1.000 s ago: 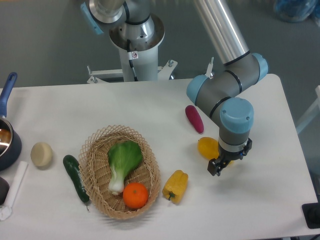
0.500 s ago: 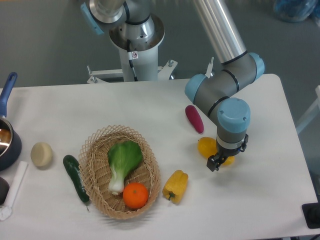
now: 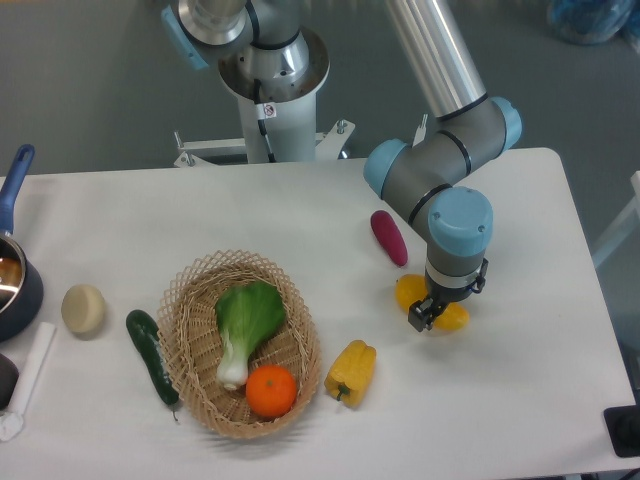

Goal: Pick up the mango from the table
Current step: 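Close the gripper fingers on the mango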

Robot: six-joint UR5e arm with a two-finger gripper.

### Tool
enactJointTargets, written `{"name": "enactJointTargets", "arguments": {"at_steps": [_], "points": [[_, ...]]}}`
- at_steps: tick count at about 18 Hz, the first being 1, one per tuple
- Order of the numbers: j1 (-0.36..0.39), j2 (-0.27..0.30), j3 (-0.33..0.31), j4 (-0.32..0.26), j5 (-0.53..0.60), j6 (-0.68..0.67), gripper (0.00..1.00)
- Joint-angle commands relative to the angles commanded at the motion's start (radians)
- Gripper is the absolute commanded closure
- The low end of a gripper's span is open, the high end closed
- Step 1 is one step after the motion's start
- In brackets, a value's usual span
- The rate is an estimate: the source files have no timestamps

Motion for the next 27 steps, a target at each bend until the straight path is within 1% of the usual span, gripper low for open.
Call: {"name": "enactJointTargets", "arguments": {"at_steps": [6, 7, 9, 10, 11, 12, 14, 15, 17, 19, 21, 23, 25, 27], "points": [[-0.005, -0.006, -0.005, 0.002, 0.000, -0.003, 0.20], [-0.005, -0.006, -0.003, 0.002, 0.000, -0.005, 0.21], [-0.005, -0.003, -0.003, 0.000, -0.002, -0.002, 0.31], [-0.005, -0.003, -0.003, 0.000, 0.002, 0.000, 0.40], [-0.005, -0.002, -0.005, 0.000, 0.005, 0.005, 0.42], [-0.006, -0.002, -0.005, 0.002, 0.006, 0.005, 0.46], [-0.006, 0.001, 0.003, 0.002, 0.008, 0.008, 0.49], [-0.006, 0.002, 0.011, 0.002, 0.008, 0.008, 0.53], [-0.008, 0.005, 0.029, 0.003, 0.017, 0.015, 0.54], [-0.020, 0.008, 0.072, 0.002, 0.067, 0.050, 0.54], [-0.052, 0.018, 0.135, 0.002, 0.150, 0.078, 0.54], [-0.066, 0.009, 0.216, -0.001, 0.158, 0.135, 0.54], [-0.069, 0.012, 0.267, 0.002, 0.152, 0.191, 0.54], [-0.071, 0.020, 0.310, 0.002, 0.117, 0.280, 0.54]]}}
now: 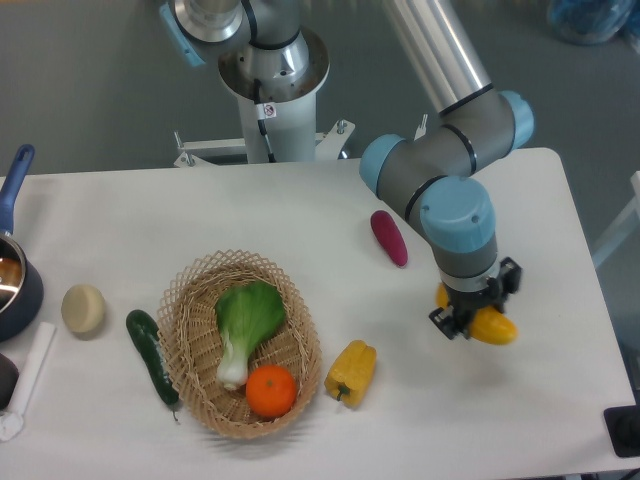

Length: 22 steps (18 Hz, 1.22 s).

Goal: Pick up the mango from the table
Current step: 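Close the gripper fingers on the mango, then lift the grasped mango up off the table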

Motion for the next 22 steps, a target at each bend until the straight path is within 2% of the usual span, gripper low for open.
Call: {"name": "enactJointTargets", "arguments": {"at_steps": [5, 7, 9, 12, 16, 22], "points": [[0.003, 0.073, 0.020, 0.002, -0.086, 0.342, 0.54], [0.008, 0.106, 0.008, 0.000, -0.106, 0.457, 0.54], [0.014, 0.132, -0.024, -0.029, -0.112, 0.580, 0.54], [0.018, 0.175, -0.089, -0.048, -0.118, 0.678, 0.54], [0.015, 0.173, -0.089, -0.090, -0.111, 0.809, 0.54], [0.026, 0.184, -0.104, -0.097, -0.115, 0.815, 0.54]]}}
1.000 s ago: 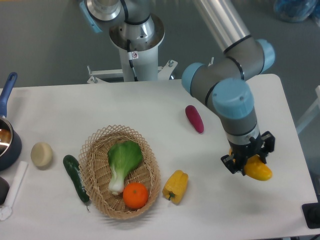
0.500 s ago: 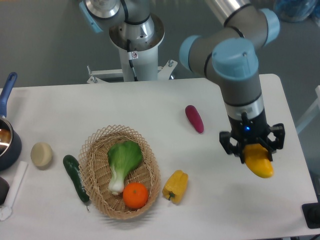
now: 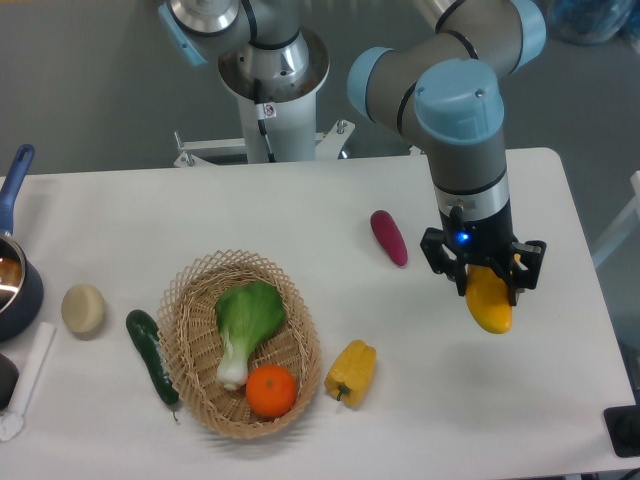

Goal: Pick up the mango from the table
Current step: 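Lift the grasped mango up off the table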

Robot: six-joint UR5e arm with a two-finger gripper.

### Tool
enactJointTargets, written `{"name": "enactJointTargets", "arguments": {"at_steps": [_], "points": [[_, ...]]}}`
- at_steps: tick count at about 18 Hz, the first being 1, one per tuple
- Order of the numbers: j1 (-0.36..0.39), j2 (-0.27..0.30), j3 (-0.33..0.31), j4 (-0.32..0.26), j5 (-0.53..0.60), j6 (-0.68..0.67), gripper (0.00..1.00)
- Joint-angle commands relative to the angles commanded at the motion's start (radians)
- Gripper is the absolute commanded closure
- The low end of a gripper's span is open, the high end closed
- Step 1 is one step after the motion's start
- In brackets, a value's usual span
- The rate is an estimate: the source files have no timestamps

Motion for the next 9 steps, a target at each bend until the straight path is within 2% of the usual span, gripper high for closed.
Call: {"name": "enactJointTargets", "arguments": {"at_steps": [9], "points": [[0.006, 0.000, 0.005, 0.000, -0.003, 0.002, 0.54]]}}
